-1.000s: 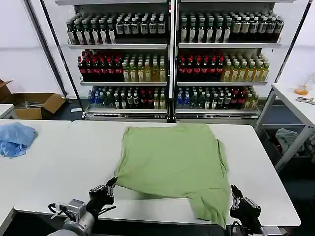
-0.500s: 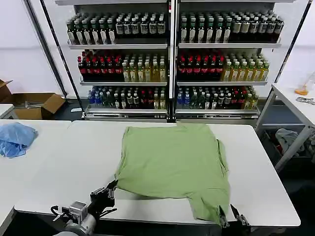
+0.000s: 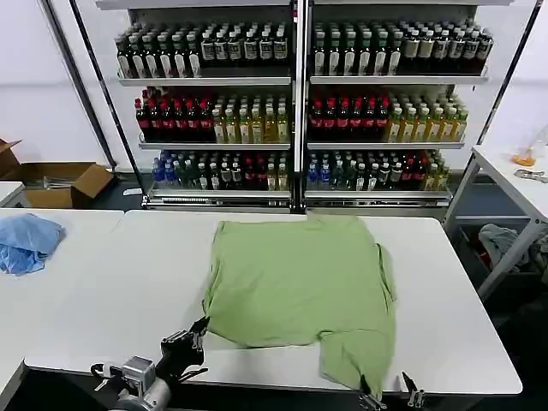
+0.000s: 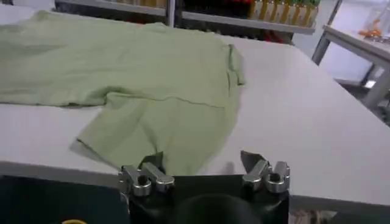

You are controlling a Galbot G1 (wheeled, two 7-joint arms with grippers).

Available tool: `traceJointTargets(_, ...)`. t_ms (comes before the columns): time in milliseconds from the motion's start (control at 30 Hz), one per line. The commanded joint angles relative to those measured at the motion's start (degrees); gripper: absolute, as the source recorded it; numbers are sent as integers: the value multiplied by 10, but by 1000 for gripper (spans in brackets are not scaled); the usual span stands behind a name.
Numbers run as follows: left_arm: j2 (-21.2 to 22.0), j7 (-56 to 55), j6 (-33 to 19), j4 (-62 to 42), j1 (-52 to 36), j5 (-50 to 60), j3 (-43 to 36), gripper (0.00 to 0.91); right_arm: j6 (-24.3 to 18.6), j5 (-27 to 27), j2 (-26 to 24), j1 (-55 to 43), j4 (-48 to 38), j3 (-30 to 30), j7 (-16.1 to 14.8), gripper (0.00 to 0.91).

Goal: Fold and organize the clothes.

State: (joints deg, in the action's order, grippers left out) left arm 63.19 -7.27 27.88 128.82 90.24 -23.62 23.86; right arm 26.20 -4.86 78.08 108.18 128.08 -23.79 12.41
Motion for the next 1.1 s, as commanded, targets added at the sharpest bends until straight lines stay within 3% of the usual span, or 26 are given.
traceJointTargets(33, 3, 1, -1, 8, 3, 0, -1, 50, 9, -10, 7, 3, -11, 16, -4, 0)
traceJointTargets(500, 3, 1, -4, 18, 1, -9, -4, 50, -10, -56, 5, 1, 19, -6, -8, 0)
traceJointTargets(900, -8, 3, -15, 8, -23, -42, 18, 50, -85, -120, -74, -42, 89, -113, -18, 0)
traceJointTargets(1100, -10, 8, -15, -4, -37, -49, 23, 50, -84, -165, -111, -111, 64, -132, -12, 0)
